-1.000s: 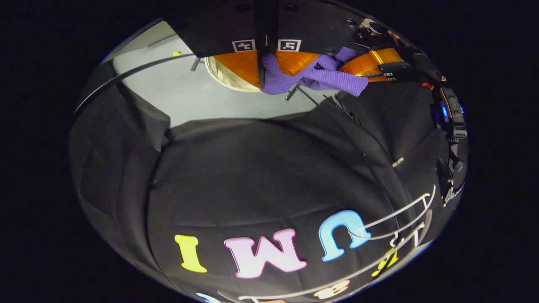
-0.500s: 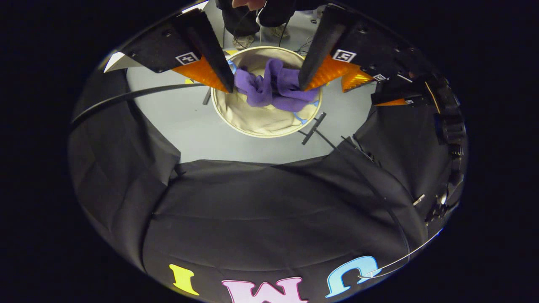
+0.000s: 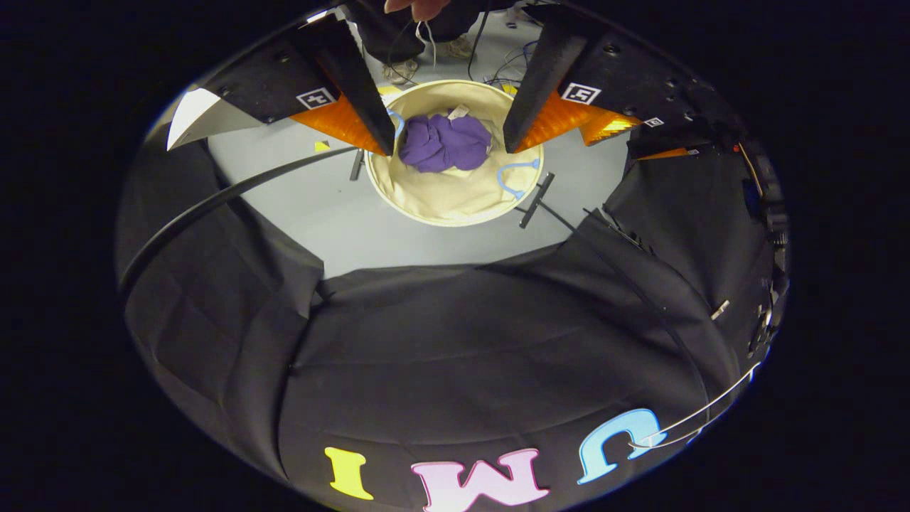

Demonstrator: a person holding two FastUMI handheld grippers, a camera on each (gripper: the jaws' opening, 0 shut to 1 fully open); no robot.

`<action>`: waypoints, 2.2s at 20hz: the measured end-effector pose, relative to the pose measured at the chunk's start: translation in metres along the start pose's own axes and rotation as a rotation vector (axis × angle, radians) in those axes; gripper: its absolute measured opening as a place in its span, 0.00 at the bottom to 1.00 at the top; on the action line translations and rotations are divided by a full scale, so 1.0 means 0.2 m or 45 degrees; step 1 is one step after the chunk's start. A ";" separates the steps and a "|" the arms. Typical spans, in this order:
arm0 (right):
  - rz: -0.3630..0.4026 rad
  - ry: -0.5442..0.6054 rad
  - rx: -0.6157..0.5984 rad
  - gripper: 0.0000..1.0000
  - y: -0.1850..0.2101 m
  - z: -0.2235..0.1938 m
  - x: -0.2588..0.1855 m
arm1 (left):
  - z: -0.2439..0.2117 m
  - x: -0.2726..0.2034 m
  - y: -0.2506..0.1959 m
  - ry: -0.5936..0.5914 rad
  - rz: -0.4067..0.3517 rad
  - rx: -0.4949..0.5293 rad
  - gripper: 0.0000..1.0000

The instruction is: Grasp the clothes on the hanger with both hands and then place them into the laundry hamper below.

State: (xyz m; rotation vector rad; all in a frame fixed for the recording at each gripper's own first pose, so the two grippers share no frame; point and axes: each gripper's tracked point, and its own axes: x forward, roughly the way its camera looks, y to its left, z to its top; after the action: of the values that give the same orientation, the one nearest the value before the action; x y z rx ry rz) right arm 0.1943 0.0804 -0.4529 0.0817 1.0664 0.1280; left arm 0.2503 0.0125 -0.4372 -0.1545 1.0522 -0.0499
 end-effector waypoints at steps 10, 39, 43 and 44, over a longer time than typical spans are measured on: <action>-0.060 -0.466 0.086 0.99 -0.13 0.43 -0.70 | 0.29 -0.74 -0.11 -0.426 -0.090 -0.031 0.95; -0.055 -1.329 -0.181 0.98 0.13 0.84 -2.21 | 0.55 -2.36 -0.08 -1.344 0.188 0.044 0.92; -0.023 -1.339 -0.194 0.97 0.14 0.82 -2.25 | 0.50 -2.38 -0.11 -1.341 0.223 0.075 0.95; -0.014 -1.331 -0.192 0.97 0.13 0.81 -2.24 | 0.49 -2.40 -0.12 -1.351 0.228 0.078 0.94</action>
State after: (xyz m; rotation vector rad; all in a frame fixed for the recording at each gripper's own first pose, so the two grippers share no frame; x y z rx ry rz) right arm 0.1202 0.0415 0.0171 -0.0012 0.0127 0.1308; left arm 0.0990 0.0533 0.0277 -0.0148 0.0019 0.1518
